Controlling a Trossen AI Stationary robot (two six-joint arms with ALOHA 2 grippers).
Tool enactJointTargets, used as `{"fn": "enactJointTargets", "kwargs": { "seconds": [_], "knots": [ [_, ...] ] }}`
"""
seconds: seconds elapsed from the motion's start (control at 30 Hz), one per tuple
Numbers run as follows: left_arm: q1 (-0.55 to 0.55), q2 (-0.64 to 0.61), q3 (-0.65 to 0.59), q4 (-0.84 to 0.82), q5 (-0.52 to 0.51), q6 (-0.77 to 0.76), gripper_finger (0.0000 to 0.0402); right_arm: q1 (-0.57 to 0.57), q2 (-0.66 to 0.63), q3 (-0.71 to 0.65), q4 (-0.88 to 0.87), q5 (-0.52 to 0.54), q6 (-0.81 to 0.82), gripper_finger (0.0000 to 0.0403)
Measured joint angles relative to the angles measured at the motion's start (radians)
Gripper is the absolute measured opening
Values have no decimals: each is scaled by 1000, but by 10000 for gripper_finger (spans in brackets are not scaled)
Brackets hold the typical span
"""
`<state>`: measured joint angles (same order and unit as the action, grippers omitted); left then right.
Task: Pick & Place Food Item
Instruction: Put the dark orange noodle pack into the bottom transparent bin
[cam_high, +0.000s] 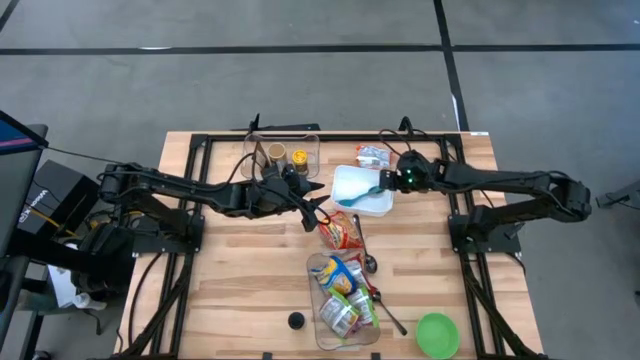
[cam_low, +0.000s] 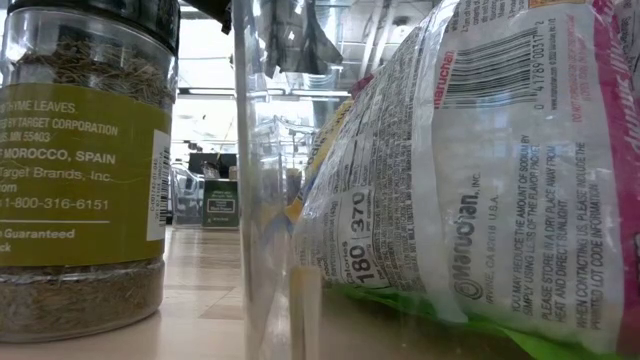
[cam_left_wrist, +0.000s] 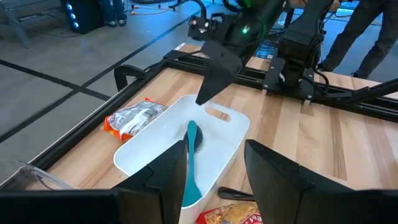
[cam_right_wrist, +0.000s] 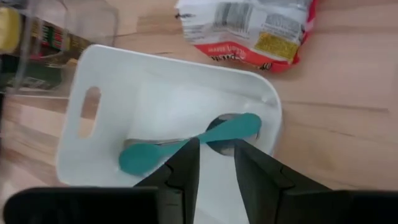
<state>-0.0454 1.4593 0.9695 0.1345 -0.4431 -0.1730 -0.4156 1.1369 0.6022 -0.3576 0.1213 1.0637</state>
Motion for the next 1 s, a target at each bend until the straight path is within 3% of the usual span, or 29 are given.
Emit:
{"fn": "enactJointTargets", "kwargs": {
  "seconds": [0.6,1.0],
  "knots": [
    [0,0,0,0,0,0,154,-13,-272,0,-2,2,-122,83],
    [0,0,0,0,0,-1,154,117,-393,0,-19,-50,-227,44]
  ]
}}
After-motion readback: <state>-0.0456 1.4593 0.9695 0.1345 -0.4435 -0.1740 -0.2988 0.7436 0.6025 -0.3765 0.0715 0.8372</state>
